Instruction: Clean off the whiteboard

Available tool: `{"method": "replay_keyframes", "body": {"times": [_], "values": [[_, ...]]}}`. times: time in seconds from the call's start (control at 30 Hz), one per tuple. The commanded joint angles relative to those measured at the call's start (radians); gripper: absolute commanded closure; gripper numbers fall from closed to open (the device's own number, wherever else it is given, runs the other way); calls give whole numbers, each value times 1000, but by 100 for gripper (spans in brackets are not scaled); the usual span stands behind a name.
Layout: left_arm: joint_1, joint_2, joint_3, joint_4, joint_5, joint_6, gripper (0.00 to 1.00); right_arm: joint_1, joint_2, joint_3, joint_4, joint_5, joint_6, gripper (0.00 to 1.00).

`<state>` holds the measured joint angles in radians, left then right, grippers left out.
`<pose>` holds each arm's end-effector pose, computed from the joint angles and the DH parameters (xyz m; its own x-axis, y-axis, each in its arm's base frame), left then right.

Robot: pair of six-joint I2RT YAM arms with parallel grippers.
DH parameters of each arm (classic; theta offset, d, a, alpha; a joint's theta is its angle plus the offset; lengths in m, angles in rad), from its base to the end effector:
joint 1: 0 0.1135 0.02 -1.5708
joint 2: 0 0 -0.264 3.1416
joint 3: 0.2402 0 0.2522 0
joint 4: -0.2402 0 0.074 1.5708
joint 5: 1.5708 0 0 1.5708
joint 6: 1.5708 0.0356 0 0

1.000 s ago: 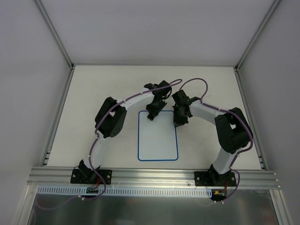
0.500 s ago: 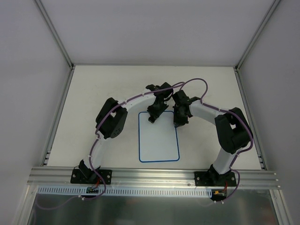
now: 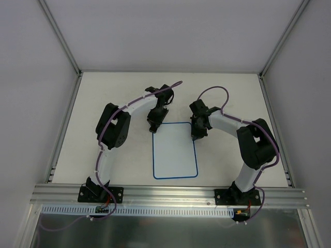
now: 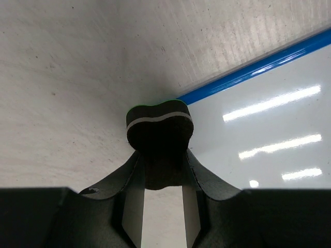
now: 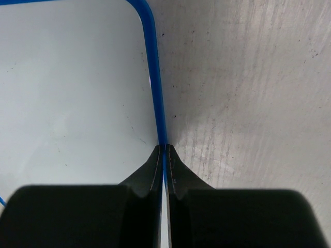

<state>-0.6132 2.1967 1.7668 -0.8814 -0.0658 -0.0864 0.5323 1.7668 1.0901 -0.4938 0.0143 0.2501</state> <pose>0.3697 -0.2573 0.1740 -0.8358 0.4829 -0.2611 0.4902 0.8707 0.0412 0.2955 0.1735 0.1649 -0.8932 -0.2389 -0.3808 -0.2906 0.9532 0.0837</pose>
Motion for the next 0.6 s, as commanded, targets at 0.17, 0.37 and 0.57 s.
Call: {"method": "replay_keyframes", "body": {"times": [0.17,0.37,0.57], "values": [[61,-112,-13,-34,-2,-142,100,5,23,-25,-49,62,-20,100],[199,-274,-184,116,63,-260,100,5,-45,-9,-46,73,-41,81],[283,-301,-299,174,41,-286,100,3,-130,27,-49,81,-72,34]]}}
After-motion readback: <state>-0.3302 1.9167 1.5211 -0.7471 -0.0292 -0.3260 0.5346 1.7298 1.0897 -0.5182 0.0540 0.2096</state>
